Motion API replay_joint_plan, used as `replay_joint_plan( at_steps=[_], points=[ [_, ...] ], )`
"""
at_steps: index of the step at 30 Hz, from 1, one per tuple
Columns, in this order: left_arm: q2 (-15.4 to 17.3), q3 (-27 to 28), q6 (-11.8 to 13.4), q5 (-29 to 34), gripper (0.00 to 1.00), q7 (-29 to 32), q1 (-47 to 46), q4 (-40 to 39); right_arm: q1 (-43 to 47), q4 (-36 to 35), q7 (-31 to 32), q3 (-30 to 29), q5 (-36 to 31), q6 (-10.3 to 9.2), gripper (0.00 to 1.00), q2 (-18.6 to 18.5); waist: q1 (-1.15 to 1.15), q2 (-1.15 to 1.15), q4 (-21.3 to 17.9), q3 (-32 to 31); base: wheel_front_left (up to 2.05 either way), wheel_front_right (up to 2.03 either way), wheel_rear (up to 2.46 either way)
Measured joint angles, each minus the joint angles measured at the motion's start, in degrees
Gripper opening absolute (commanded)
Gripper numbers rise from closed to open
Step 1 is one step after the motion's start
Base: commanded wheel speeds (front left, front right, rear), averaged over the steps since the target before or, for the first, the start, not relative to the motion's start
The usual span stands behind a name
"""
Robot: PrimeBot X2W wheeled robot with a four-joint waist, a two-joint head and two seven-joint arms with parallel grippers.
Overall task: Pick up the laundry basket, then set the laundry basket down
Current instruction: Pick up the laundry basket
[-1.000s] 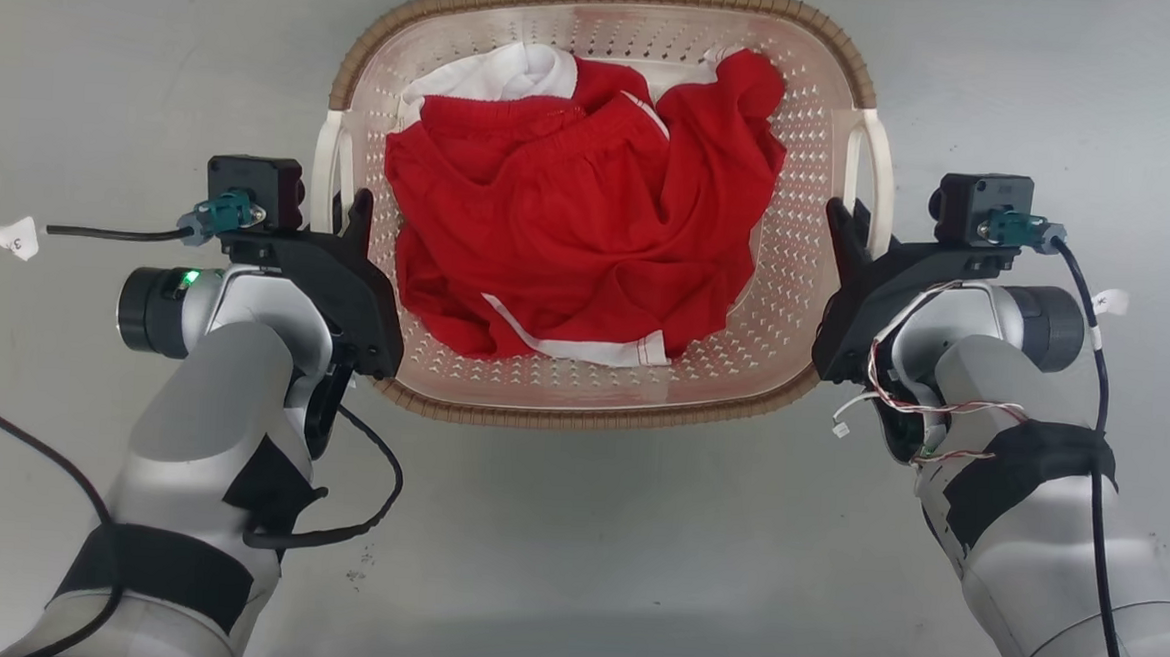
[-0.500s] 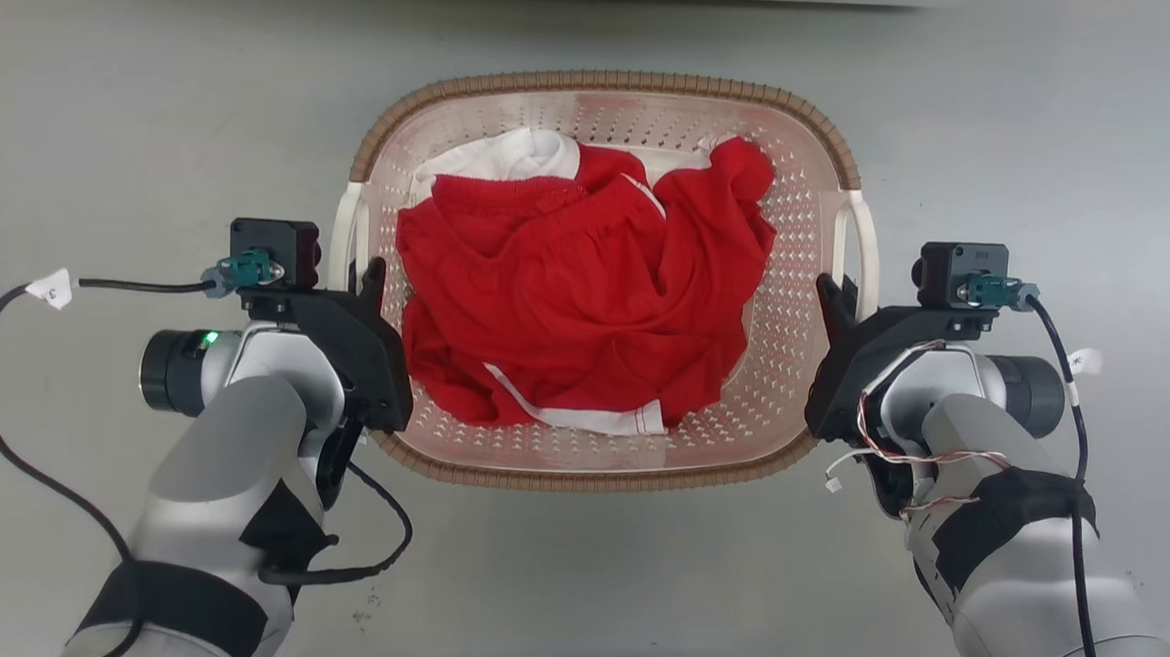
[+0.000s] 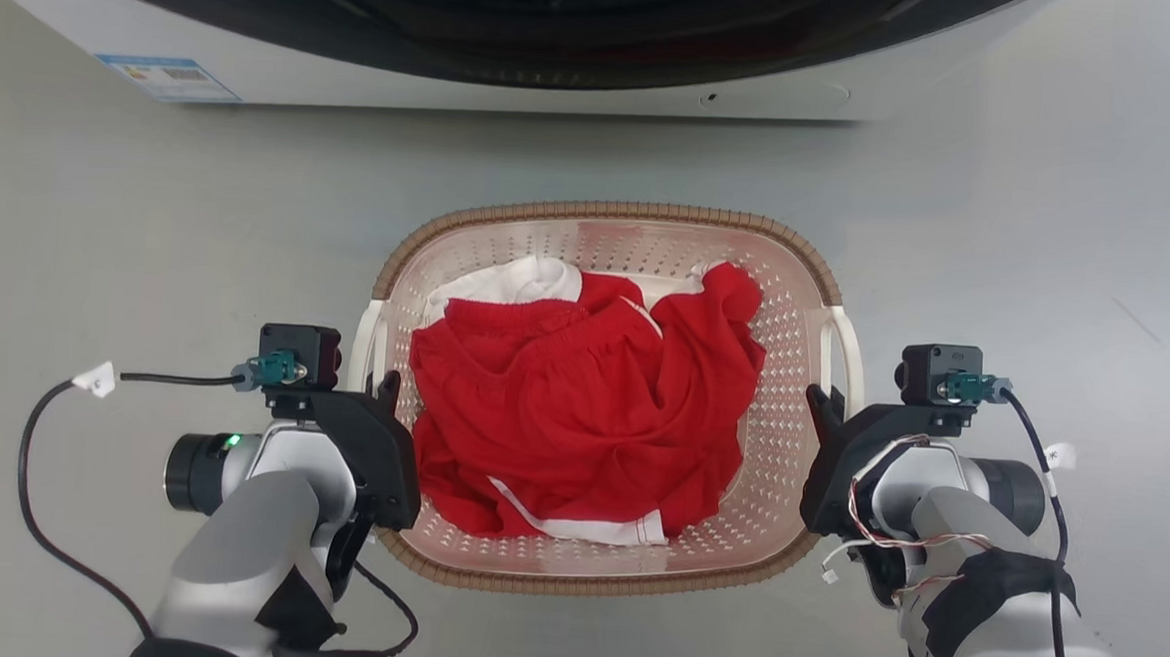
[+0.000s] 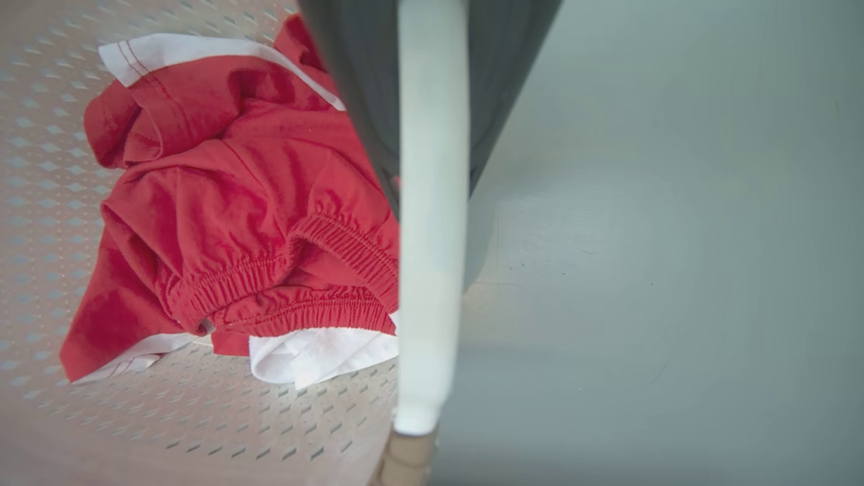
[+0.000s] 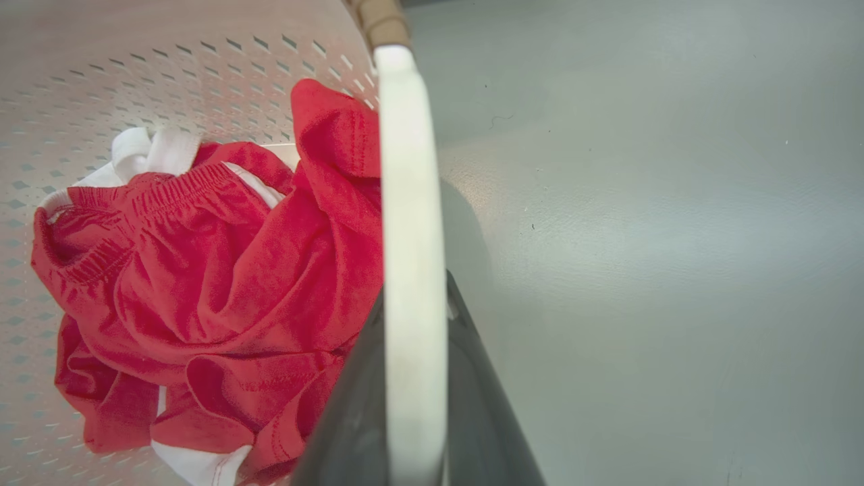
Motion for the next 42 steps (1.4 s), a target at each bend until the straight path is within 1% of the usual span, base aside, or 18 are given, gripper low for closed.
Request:
replay_joint_plan(
  at_steps=[6,15,17,25,33,42],
  points=[
    [-0.1,-0.3,-0.1,-0.3,0.0,0.7,2.9,0.1,3.2,0.4,0.2,0.3,1.5,0.24,0.0,0.3,0.0,0.0,-0.2,-4.2,0.0,0.0,0.0],
    [-0.3,-1.5,-0.3,-3.6,0.0,2.2,8.7,0.1,7.8,0.8,1.6,1.4,3.1,0.49,0.0,0.5,0.0,0.01,-0.9,-10.8,0.0,0.0,0.0],
    [-0.3,-2.0,-0.6,-4.2,0.0,2.4,9.9,0.1,8.9,1.2,1.6,1.4,3.7,0.54,0.0,0.6,0.0,0.01,-1.0,-12.2,0.0,0.0,0.0],
    [-0.4,-3.5,-0.6,-7.3,0.0,4.0,14.2,0.1,12.0,2.4,2.8,1.4,4.0,0.83,0.0,1.0,0.0,0.0,-1.2,-17.3,0.0,0.0,0.0],
    [-0.3,-5.2,-0.6,-10.5,0.0,7.6,17.5,-0.2,14.9,2.8,6.2,1.9,4.6,1.27,0.0,1.1,-0.01,0.0,-1.1,-23.4,0.0,0.0,0.0],
    [-0.2,-7.2,-0.5,-13.3,0.0,11.1,20.9,-0.7,17.8,3.2,10.2,2.3,5.7,1.47,0.0,1.0,0.0,0.0,-1.1,-28.8,0.0,0.0,0.0]
  ],
)
